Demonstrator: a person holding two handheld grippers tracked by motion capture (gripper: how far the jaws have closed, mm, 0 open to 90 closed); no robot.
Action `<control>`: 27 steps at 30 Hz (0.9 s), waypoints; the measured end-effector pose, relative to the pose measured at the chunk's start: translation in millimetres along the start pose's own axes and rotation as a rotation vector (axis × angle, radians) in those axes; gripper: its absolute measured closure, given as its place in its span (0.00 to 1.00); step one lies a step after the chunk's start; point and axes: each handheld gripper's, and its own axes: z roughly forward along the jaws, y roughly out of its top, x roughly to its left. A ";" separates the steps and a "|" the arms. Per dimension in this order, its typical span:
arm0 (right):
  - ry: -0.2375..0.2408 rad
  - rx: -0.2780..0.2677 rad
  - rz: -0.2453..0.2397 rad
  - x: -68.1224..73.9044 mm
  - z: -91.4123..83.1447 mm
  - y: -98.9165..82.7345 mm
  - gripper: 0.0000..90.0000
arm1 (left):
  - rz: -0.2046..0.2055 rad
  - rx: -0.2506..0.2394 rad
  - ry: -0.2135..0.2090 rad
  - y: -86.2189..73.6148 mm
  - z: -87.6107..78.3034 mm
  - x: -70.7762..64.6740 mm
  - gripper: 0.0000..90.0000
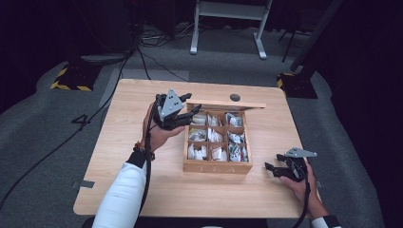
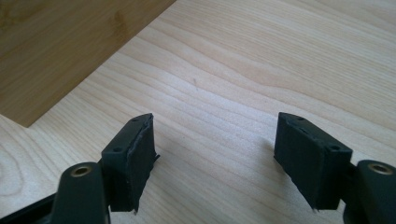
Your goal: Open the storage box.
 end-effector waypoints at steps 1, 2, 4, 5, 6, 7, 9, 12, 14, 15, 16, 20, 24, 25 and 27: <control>0.000 -0.002 0.000 0.1 0.3 0.0 0.33 | -0.006 -0.002 0.000 0.7 0.8 0.8 0.55; 0.000 -0.002 0.001 0.3 0.4 0.2 0.33 | -0.007 0.000 0.001 1.5 1.3 1.9 0.55; 0.001 -0.002 0.001 0.6 0.6 0.1 0.32 | -0.011 -0.004 0.003 2.7 2.8 4.1 0.55; 0.000 -0.003 0.000 0.4 0.7 0.0 0.32 | -0.013 -0.005 0.003 3.4 3.5 5.3 0.55; 0.000 -0.004 0.000 0.4 0.8 -0.1 0.32 | -0.018 -0.006 0.005 4.3 4.3 6.3 0.55; -0.001 -0.005 0.000 0.5 0.9 -0.1 0.32 | -0.018 -0.006 0.005 4.3 4.3 6.3 0.55; -0.003 -0.005 -0.001 0.7 1.1 -0.1 0.32 | -0.025 -0.010 0.007 5.8 6.3 8.6 0.55; -0.011 -0.005 -0.010 1.6 1.9 0.1 0.32 | -0.041 -0.014 0.010 8.6 9.9 13.8 0.55; -0.011 -0.005 -0.012 1.8 2.1 0.1 0.31 | -0.048 -0.018 0.011 9.6 11.4 15.9 0.55; -0.011 -0.005 -0.012 1.8 2.1 0.1 0.31 | -0.048 -0.018 0.011 9.6 11.4 15.9 0.55; -0.008 -0.006 -0.012 1.5 2.2 0.0 0.31 | -0.051 -0.024 0.013 10.1 13.2 17.5 0.55; -0.006 -0.008 -0.008 1.2 2.2 0.0 0.31 | -0.063 -0.022 0.018 13.7 17.4 23.0 0.56; -0.007 -0.008 -0.011 1.3 2.4 0.0 0.31 | -0.073 -0.022 0.024 16.3 21.5 27.1 0.56; -0.006 -0.008 -0.010 1.3 2.3 0.0 0.31 | -0.071 -0.022 0.025 16.8 22.2 28.6 0.56; -0.006 -0.008 -0.010 1.2 2.3 0.0 0.31 | -0.075 -0.023 0.026 17.2 23.1 29.7 0.56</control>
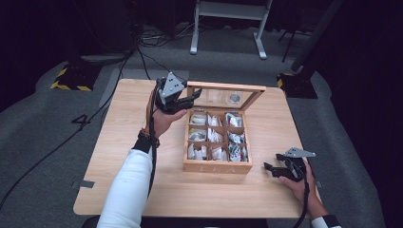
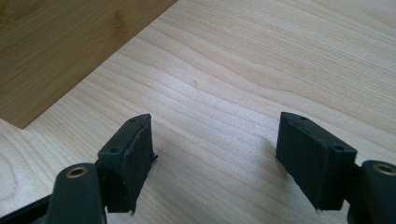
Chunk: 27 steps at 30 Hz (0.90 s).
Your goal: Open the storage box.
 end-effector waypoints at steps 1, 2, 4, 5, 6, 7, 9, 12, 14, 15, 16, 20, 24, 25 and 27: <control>0.001 0.000 0.001 -0.1 0.0 0.0 0.31 | -0.006 -0.003 0.000 0.4 1.2 0.8 0.56; 0.002 -0.001 0.003 -0.2 0.0 -0.1 0.31 | -0.006 -0.005 0.003 1.0 2.3 2.2 0.56; 0.003 -0.001 0.003 -0.3 0.0 -0.1 0.31 | -0.021 -0.009 0.004 2.0 4.9 4.4 0.56; 0.003 -0.001 0.003 -0.3 0.0 -0.1 0.31 | -0.025 -0.011 0.008 3.0 7.3 7.0 0.56; 0.003 -0.001 0.003 -0.3 0.0 -0.1 0.31 | -0.025 -0.011 0.008 3.0 7.3 7.0 0.57; 0.003 -0.001 0.003 -0.3 0.0 -0.1 0.31 | -0.022 -0.012 0.009 4.0 9.8 10.4 0.57; 0.004 -0.002 0.002 -0.3 0.0 -0.2 0.31 | -0.027 -0.014 0.006 5.2 12.8 14.5 0.58; 0.004 -0.002 0.000 -0.2 0.0 -0.3 0.31 | -0.039 -0.022 0.012 6.2 17.8 18.9 0.58; 0.003 -0.002 -0.001 -0.3 0.0 -0.3 0.31 | -0.055 -0.033 0.012 5.6 20.7 21.5 0.58; 0.003 -0.002 -0.001 -0.3 0.0 -0.3 0.31 | -0.055 -0.033 0.012 5.6 20.7 21.5 0.58; 0.004 -0.002 -0.001 -0.3 0.0 -0.3 0.31 | -0.059 -0.038 0.012 5.1 21.9 22.9 0.58; 0.004 -0.001 -0.003 -0.2 0.0 -0.4 0.31 | -0.072 -0.017 0.054 3.4 29.7 27.7 0.66; 0.003 -0.001 -0.007 -0.1 0.2 -0.4 0.30 | -0.115 -0.037 0.036 -3.1 35.1 34.0 0.65; 0.002 -0.002 -0.007 -0.1 0.4 -0.4 0.30 | -0.107 -0.001 0.060 -5.6 40.9 34.1 0.65; 0.001 -0.002 -0.007 0.1 0.5 -0.3 0.30 | -0.097 0.038 0.077 -9.6 47.5 34.1 0.64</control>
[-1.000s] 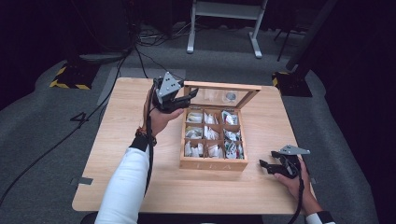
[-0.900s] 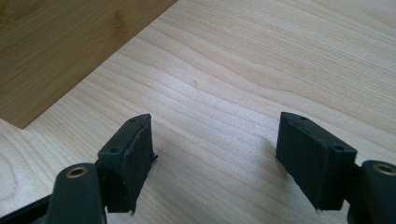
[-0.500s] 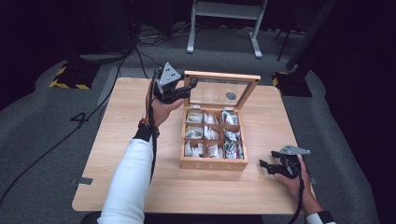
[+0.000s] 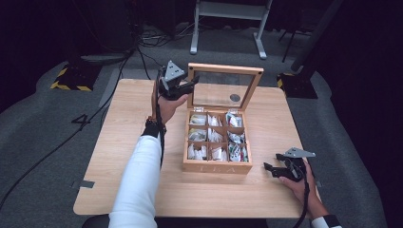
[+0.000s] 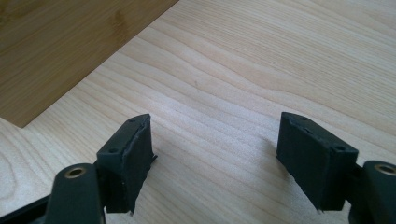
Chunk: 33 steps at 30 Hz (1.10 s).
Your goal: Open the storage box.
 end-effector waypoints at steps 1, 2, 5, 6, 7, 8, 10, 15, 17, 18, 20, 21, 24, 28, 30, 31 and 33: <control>0.000 0.000 0.000 0.0 0.0 0.0 0.30 | 0.000 0.000 0.000 0.0 0.0 0.0 0.64; 0.000 0.000 -0.001 0.0 0.0 0.0 0.30 | -0.035 -0.015 -0.013 -2.9 2.3 2.1 0.64; 0.000 0.000 0.000 0.0 -0.1 -0.1 0.30 | -0.053 -0.020 -0.011 -4.7 4.1 3.2 0.64; 0.001 0.000 -0.002 0.0 0.0 -0.1 0.30 | -0.053 -0.012 -0.005 -5.7 5.4 3.3 0.64; 0.001 0.000 -0.001 0.0 0.0 -0.1 0.30 | -0.051 -0.001 0.003 -6.8 6.8 3.9 0.65; 0.001 0.000 -0.002 -0.1 0.0 -0.1 0.30 | -0.054 0.023 0.015 -10.5 10.2 5.3 0.65; 0.001 0.001 -0.001 0.0 0.0 0.0 0.30 | -0.061 0.047 0.034 -14.6 14.0 6.7 0.69; 0.001 0.001 -0.002 0.0 0.0 0.0 0.30 | -0.093 0.031 0.025 -20.9 17.6 9.6 0.70; 0.001 0.000 -0.002 0.0 0.0 0.0 0.30 | -0.094 0.037 0.028 -22.7 19.1 9.5 0.70; 0.001 0.000 -0.003 -0.1 0.0 0.0 0.30 | -0.086 0.049 0.041 -24.0 21.4 8.8 0.69; 0.001 0.000 -0.001 0.0 0.0 -0.1 0.30 | -0.087 0.058 0.044 -25.7 23.4 8.5 0.69; 0.001 0.000 -0.001 0.0 0.0 -0.1 0.30 | -0.087 0.058 0.044 -25.7 23.4 8.5 0.67; 0.001 0.000 -0.002 0.0 0.0 -0.1 0.30 | -0.083 0.090 0.052 -33.7 30.2 7.6 0.64; 0.002 0.000 -0.004 -0.2 0.0 -0.1 0.30 | -0.091 0.112 0.058 -41.1 34.8 8.6 0.64; 0.001 -0.001 -0.005 -0.2 0.0 -0.2 0.30 | -0.092 0.118 0.059 -43.0 35.9 9.0 0.64; 0.001 -0.001 -0.005 -0.2 0.0 -0.2 0.30 | -0.088 0.128 0.064 -44.8 37.5 8.9 0.64; 0.001 -0.001 -0.005 -0.2 0.0 -0.2 0.30 | -0.082 0.157 0.072 -48.7 40.8 8.9 0.63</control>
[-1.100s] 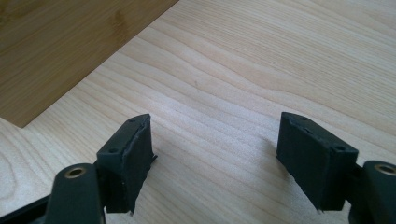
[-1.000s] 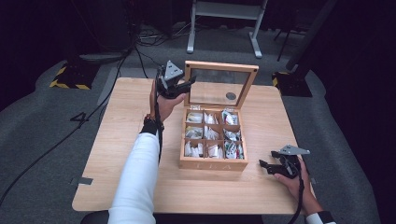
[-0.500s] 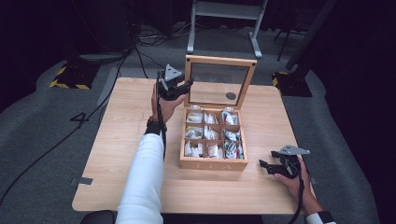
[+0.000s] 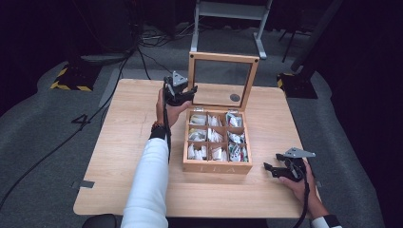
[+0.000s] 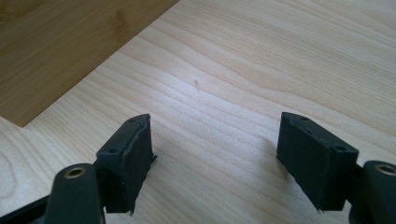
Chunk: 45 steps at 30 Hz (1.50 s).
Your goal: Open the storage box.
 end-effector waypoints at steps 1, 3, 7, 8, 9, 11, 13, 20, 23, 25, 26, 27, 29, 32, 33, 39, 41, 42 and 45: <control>0.000 0.000 0.000 0.1 0.0 0.0 0.30 | 0.001 0.011 0.008 -1.9 2.0 0.0 0.62; -0.001 0.000 -0.001 0.3 0.0 0.0 0.30 | -0.002 0.035 0.008 -5.6 4.5 1.6 0.62; -0.001 0.000 -0.002 0.4 0.0 0.0 0.30 | 0.001 0.067 -0.021 -11.5 7.0 4.6 0.63; -0.002 0.000 -0.002 0.4 0.0 0.0 0.30 | 0.000 0.077 -0.023 -12.1 7.9 4.1 0.62; -0.002 0.001 -0.001 0.4 0.0 0.0 0.30 | 0.002 0.083 -0.024 -12.4 8.5 3.9 0.61; -0.002 0.001 -0.002 0.4 0.0 0.0 0.30 | -0.007 0.086 -0.032 -13.2 9.3 3.9 0.60; -0.001 0.001 -0.002 0.4 0.0 0.0 0.30 | -0.011 0.092 -0.038 -14.0 10.2 4.2 0.59; -0.001 0.001 -0.003 0.3 0.1 0.0 0.30 | 0.000 0.129 -0.038 -18.7 14.1 2.3 0.59; -0.001 0.001 -0.003 0.3 0.1 0.0 0.30 | 0.004 0.149 -0.035 -22.5 16.7 0.5 0.58; -0.001 0.001 -0.003 0.3 0.0 0.0 0.30 | 0.015 0.172 -0.030 -24.7 18.8 0.5 0.59; -0.001 0.001 -0.003 0.4 0.1 0.0 0.30 | 0.023 0.191 -0.023 -26.4 20.5 -0.6 0.59; -0.001 0.001 -0.003 0.4 0.0 0.0 0.30 | 0.023 0.183 -0.027 -27.9 20.5 -1.1 0.59; -0.002 0.000 -0.003 0.6 0.0 0.0 0.30 | 0.019 0.180 -0.027 -28.5 20.3 -0.9 0.60; 0.000 0.001 -0.005 0.8 0.0 0.0 0.30 | 0.028 0.195 -0.033 -30.0 21.0 -1.5 0.59; 0.000 0.001 -0.004 0.8 0.0 0.0 0.30 | 0.030 0.197 -0.031 -30.3 20.9 -1.7 0.58; 0.001 0.001 -0.005 0.7 0.0 0.0 0.30 | 0.026 0.197 -0.011 -27.9 15.3 0.7 0.54; 0.001 0.001 -0.006 0.7 0.0 0.0 0.30 | 0.023 0.197 -0.007 -27.2 13.0 1.0 0.53; 0.002 0.001 -0.006 0.6 0.1 0.0 0.30 | 0.027 0.197 -0.003 -26.4 10.5 1.5 0.51; 0.001 0.001 -0.006 0.7 0.1 0.1 0.30 | 0.046 0.209 -0.018 -22.0 -5.0 2.4 0.42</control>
